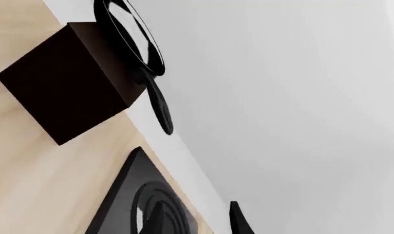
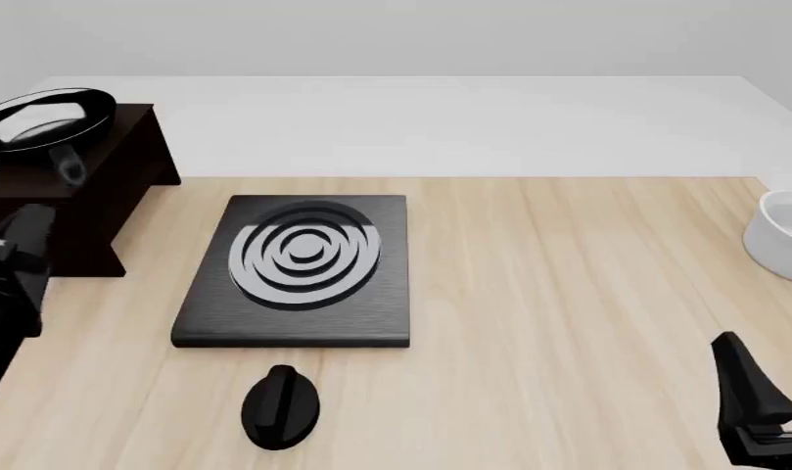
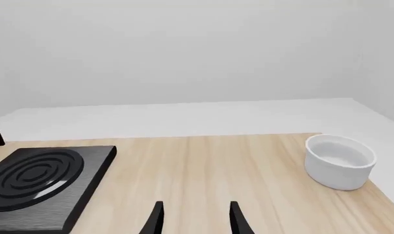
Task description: Put the frying pan on top of the cabinet.
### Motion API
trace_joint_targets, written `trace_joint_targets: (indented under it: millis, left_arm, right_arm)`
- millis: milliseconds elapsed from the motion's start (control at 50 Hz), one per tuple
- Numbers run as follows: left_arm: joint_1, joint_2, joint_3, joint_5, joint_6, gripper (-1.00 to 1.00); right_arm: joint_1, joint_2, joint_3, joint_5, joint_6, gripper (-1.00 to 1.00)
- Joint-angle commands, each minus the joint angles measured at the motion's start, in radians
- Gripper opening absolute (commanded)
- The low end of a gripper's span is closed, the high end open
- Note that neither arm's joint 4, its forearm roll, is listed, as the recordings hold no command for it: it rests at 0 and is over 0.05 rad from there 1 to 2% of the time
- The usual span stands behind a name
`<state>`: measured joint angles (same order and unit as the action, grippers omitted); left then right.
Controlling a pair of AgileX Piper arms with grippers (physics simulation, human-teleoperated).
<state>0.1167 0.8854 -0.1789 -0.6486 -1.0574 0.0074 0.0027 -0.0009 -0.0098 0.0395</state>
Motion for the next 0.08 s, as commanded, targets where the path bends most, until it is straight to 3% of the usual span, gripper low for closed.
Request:
trace_joint_targets:
  millis: [20, 40, 80]
  left_arm:
    - [-0.035, -0.522, 0.115, 0.374, 0.059, 1.0]
    - [-0.035, -0.525, 0.115, 0.377, 0.059, 1.0]
    - [-0.054, -0.645, 0.109, 0.494, 0.083, 1.0]
  right_arm:
    - [-0.001, -0.002, 0.0, -0.007, -0.017, 1.0]
    - [-0.001, -0.002, 0.0, -0.007, -0.017, 1.0]
    - [-0.002, -0.002, 0.0, -0.009, -0.031, 1.0]
